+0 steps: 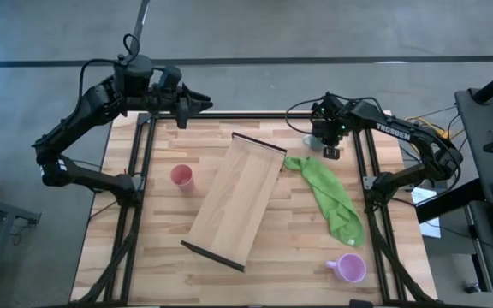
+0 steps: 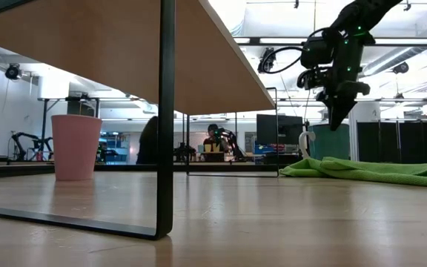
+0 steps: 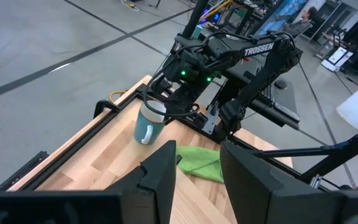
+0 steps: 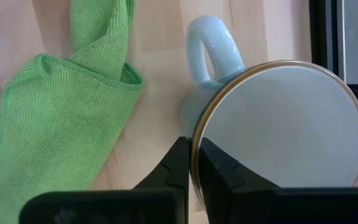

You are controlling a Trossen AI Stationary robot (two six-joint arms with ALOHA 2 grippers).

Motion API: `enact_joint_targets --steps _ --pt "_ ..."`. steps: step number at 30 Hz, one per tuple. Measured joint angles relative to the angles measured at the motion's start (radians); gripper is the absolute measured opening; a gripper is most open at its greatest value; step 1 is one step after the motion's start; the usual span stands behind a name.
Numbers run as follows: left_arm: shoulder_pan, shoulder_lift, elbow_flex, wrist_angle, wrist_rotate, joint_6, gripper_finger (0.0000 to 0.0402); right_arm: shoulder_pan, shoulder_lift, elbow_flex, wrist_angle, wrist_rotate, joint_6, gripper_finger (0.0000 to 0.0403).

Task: Stack small to large cups/mugs on shelf
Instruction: Put the light blue mug on the shelf

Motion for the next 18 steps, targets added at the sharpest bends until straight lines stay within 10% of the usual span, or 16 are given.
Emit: enact_joint_targets --steps 18 --pt "0.001 0.0 0.0 0.0 0.0 0.0 0.0111 0.023 0.0 0.163 -0.212 -0.057 0.108 0.0011"
